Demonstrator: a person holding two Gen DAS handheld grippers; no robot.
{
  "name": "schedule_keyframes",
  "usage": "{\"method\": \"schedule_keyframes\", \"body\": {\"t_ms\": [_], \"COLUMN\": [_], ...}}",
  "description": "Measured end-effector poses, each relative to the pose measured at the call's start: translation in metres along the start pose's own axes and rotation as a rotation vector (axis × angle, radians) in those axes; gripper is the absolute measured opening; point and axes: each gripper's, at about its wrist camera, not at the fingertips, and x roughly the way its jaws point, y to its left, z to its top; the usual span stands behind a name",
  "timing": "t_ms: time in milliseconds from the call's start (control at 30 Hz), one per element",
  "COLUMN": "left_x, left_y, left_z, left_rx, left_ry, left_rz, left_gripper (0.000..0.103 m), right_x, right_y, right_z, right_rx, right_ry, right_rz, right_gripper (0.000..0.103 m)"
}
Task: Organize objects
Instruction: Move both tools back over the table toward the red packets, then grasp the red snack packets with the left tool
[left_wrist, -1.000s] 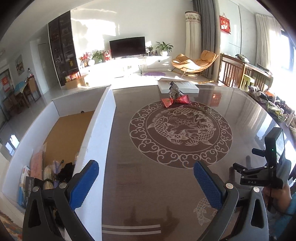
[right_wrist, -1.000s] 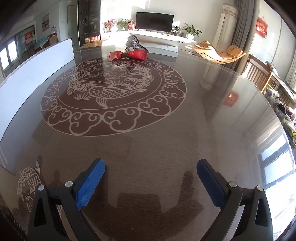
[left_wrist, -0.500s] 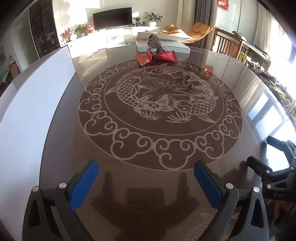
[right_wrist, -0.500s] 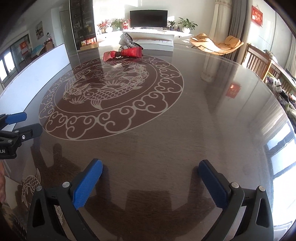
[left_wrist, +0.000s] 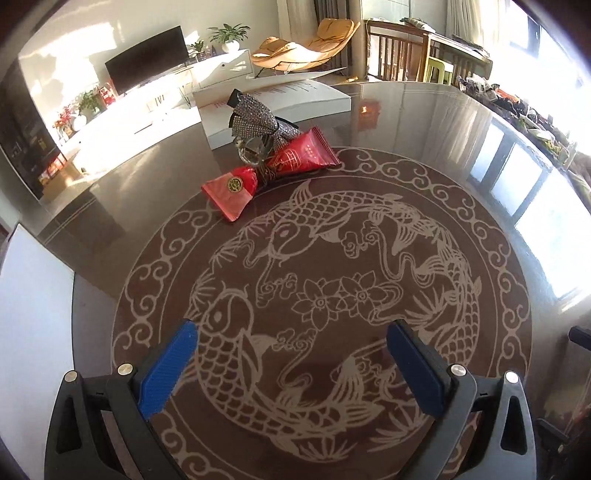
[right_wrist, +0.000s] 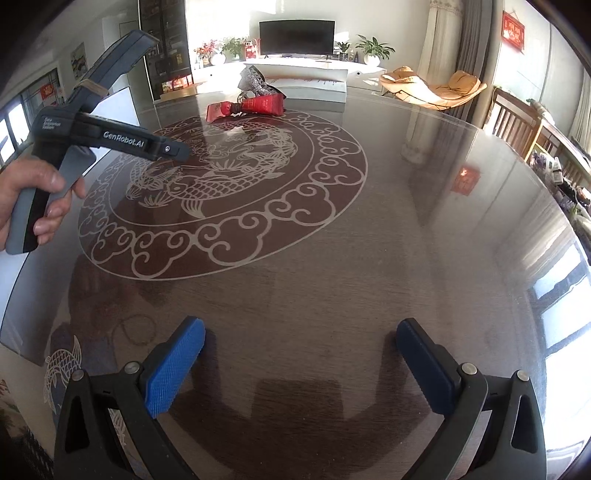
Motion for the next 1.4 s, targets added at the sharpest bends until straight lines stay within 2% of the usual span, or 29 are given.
{"method": "schedule_keyframes", "body": {"t_ms": [133, 367, 533, 567, 633, 667, 700, 733, 767, 833, 933, 1133, 1233, 1267, 1300, 1333, 1400], "left_x": [0.020, 0.049, 0.074, 0.075, 0.070, 0.065, 0.062, 0.058, 0.052, 0.038, 0.008, -0.060, -0.072, -0.073, -0.072, -0.071, -0.067], "left_y": [0.011, 0.027, 0.036, 0.036, 0.036, 0.035, 0.035, 0.033, 0.031, 0.027, 0.023, 0.010, 0.020, 0.022, 0.023, 0.023, 0.030], "left_z": [0.040, 0.090, 0.098, 0.094, 0.086, 0.083, 0.079, 0.073, 0.064, 0.042, -0.009, -0.122, -0.147, -0.149, -0.150, -0.149, -0.148], "left_rx": [0.027, 0.001, -0.030, -0.021, -0.020, -0.022, -0.027, -0.031, -0.034, -0.062, -0.145, -0.272, -0.352, -0.361, -0.363, -0.362, -0.398], "left_ry": [-0.011, -0.065, -0.036, -0.038, -0.078, -0.089, -0.087, -0.092, -0.096, -0.100, -0.099, -0.089, -0.096, -0.095, -0.090, -0.086, -0.071], "left_rz": [0.039, 0.039, -0.038, -0.067, -0.125, -0.121, -0.119, -0.114, -0.106, -0.091, -0.075, 0.052, 0.089, 0.104, 0.122, 0.150, 0.180], "left_gripper": [0.103, 0.103, 0.103, 0.099, 0.051, 0.041, 0.038, 0.028, 0.027, 0.027, 0.027, 0.027, 0.029, 0.032, 0.042, 0.058, 0.074], "right_x": [0.000, -0.001, -0.003, -0.003, -0.004, -0.004, -0.004, -0.004, -0.004, -0.005, -0.006, -0.007, -0.006, -0.006, -0.006, -0.006, -0.005], "right_y": [0.000, 0.001, 0.000, 0.000, 0.000, 0.000, 0.001, 0.001, 0.000, 0.001, -0.001, 0.000, -0.001, -0.001, -0.002, -0.002, -0.003], "right_z": [0.000, -0.001, -0.001, -0.001, -0.001, 0.000, 0.000, 0.000, 0.000, 0.000, -0.001, -0.001, -0.001, -0.001, -0.001, -0.001, -0.001], "right_rx": [0.005, 0.005, 0.007, 0.009, 0.011, 0.011, 0.012, 0.013, 0.013, 0.015, 0.019, 0.013, 0.013, 0.014, 0.016, 0.019, 0.022], "right_ry": [0.003, 0.003, 0.000, -0.001, -0.003, -0.003, -0.004, -0.004, -0.004, -0.004, -0.006, -0.009, -0.009, -0.008, -0.006, -0.005, -0.003], "right_rz": [0.006, 0.007, -0.004, -0.009, -0.017, -0.019, -0.021, -0.023, -0.024, -0.026, -0.031, -0.039, -0.038, -0.036, -0.033, -0.031, -0.027], "right_gripper": [0.103, 0.103, 0.103, 0.103, 0.103, 0.103, 0.103, 0.103, 0.103, 0.103, 0.103, 0.103, 0.103, 0.103, 0.103, 0.103, 0.103]}}
